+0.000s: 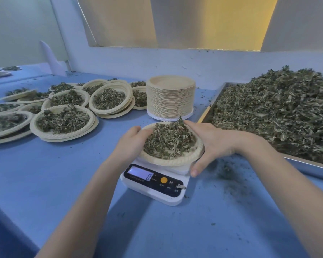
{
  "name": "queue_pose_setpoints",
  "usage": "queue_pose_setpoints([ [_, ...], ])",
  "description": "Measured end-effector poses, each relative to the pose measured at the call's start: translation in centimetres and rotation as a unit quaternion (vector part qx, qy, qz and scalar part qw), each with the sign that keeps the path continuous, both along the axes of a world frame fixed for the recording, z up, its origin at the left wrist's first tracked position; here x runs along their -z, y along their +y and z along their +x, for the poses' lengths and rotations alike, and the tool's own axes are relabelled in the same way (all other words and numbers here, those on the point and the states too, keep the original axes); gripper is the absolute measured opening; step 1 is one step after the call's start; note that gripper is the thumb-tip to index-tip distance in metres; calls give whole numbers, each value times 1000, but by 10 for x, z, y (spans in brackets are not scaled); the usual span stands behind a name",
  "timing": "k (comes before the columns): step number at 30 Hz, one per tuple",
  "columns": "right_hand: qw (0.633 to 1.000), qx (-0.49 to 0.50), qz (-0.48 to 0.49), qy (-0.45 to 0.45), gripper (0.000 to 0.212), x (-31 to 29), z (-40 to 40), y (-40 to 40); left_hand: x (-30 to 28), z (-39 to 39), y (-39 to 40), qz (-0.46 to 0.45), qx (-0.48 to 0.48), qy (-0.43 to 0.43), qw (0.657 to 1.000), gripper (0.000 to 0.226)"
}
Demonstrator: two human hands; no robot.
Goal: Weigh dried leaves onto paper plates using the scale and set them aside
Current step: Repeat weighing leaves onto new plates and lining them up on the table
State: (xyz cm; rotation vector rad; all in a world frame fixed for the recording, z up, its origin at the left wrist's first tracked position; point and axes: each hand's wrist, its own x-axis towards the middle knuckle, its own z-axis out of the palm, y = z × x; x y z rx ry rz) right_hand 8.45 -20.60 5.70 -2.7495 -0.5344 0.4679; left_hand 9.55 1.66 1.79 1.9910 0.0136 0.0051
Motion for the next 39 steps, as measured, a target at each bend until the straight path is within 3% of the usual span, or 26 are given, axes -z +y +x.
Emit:
queue_pose_setpoints([
  [7, 992, -1, 119, -39, 147, -13, 9, 7, -23, 9, 4, -19, -29, -45, 998, 32],
  [12, 988, -49, 124, -76, 144, -37, 32, 51, -49, 21, 44, -4, -84, -92, 992, 39],
  [21, 981, -136, 100, -92, 141, -44, 115, 201, -61, 64, 176, 82, -227, -137, 961, 47],
  [27, 980, -157, 111, -43, 144, -29, 170, 273, -38, 108, 240, 142, -249, -80, 955, 49],
  [34, 987, -155, 34, -33, 154, 3, 199, 298, 6, 134, 259, 137, -256, -51, 955, 46],
  [36, 987, -156, 33, -23, 158, 6, 201, 296, 12, 137, 259, 166, -259, -71, 949, 35],
  [39, 987, -157, 6, -38, 160, 7, 204, 292, 14, 137, 260, 222, -253, -91, 937, 42],
])
